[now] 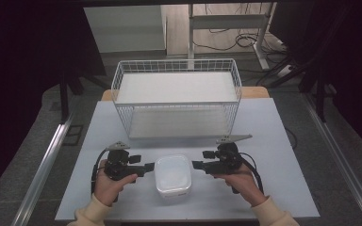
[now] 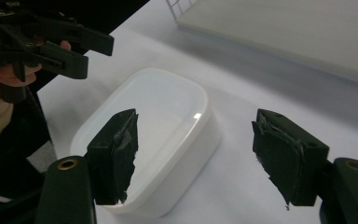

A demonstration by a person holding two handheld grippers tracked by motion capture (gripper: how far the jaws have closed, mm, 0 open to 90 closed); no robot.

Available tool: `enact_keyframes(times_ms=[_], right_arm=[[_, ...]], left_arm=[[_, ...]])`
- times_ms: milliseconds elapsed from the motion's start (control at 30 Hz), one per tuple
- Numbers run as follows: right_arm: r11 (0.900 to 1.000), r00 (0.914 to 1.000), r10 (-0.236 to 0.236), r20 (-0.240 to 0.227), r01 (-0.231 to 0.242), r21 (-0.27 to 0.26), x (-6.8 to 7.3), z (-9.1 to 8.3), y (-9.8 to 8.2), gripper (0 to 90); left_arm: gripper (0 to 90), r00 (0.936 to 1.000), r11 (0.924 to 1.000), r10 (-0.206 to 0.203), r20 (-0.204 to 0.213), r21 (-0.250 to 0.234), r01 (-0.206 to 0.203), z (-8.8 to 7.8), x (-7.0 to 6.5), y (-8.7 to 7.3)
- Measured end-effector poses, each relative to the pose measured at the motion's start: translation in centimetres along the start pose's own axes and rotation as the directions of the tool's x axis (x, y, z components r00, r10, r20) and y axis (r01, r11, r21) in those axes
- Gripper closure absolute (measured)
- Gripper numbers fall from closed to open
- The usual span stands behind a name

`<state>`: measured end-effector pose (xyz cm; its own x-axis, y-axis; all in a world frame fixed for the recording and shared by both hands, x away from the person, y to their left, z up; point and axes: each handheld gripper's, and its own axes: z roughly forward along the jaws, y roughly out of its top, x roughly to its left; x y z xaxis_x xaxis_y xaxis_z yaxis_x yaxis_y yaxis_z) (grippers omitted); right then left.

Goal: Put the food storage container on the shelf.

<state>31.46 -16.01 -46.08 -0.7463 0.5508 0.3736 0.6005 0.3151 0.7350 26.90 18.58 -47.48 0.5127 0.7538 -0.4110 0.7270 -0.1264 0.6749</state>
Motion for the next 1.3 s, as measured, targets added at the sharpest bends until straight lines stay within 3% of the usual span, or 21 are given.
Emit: enact_keyframes(times_ms=[67,233,333,433,567,733,1000,1067,1100,1233,1300], right_arm=[[1.0,0.9996,0.02,-0.019,-0.02,0.011,0.1,0.4,-0.1,31.2],[0.998,0.9992,0.037,-0.015,-0.036,0.042,0.3,1.3,-0.2,32.5],[0.998,0.9987,0.049,-0.014,-0.048,0.051,0.3,1.6,-0.2,32.9],[0.997,0.9981,0.06,-0.015,-0.059,0.058,0.4,1.9,-0.2,33.2],[0.995,0.997,0.074,-0.022,-0.072,0.071,0.4,2.7,-0.2,33.7],[0.993,0.9965,0.082,-0.015,-0.081,0.086,0.5,3.5,-0.3,34.6],[0.989,0.9928,0.118,-0.021,-0.116,0.094,0.1,3.9,-0.7,36.9],[0.985,0.9885,0.146,-0.038,-0.142,0.093,-0.1,4.0,-0.9,37.7],[0.984,0.9871,0.155,-0.042,-0.15,0.094,-0.1,4.1,-1.0,37.9],[0.983,0.9861,0.16,-0.044,-0.155,0.099,0.0,4.2,-1.1,39.0],[0.982,0.986,0.161,-0.042,-0.156,0.104,0.0,4.3,-1.2,39.9]], left_arm=[[25.9,0.9993,0.9997,-0.022,0.029,0.005,0.022,0.2,0.2,-0.1],[26.5,0.995,0.9979,-0.064,0.076,0.014,0.063,0.5,0.4,-0.2],[27.1,0.9895,0.9962,-0.087,0.115,0.018,0.086,0.5,0.5,-0.3],[27.8,0.9879,0.9956,-0.093,0.124,0.018,0.091,0.5,0.5,-0.4],[29.4,0.9767,0.9911,-0.133,0.168,0.025,0.131,0.7,0.8,-0.7],[31.3,0.9689,0.9867,-0.162,0.187,0.047,0.156,1.4,0.9,-1.0],[35.4,0.9699,0.9869,-0.155,0.188,0.076,0.143,2.2,0.6,-1.2],[36.7,0.9518,0.9777,-0.203,0.23,0.101,0.184,2.6,0.7,-1.4],[37.2,0.9476,0.9754,-0.215,0.237,0.102,0.195,2.7,0.8,-1.5],[39.7,0.9391,0.969,-0.242,0.244,0.111,0.221,2.9,1.1,-1.7],[40.6,0.9394,0.9669,-0.25,0.235,0.112,0.229,3.0,1.1,-1.8]])
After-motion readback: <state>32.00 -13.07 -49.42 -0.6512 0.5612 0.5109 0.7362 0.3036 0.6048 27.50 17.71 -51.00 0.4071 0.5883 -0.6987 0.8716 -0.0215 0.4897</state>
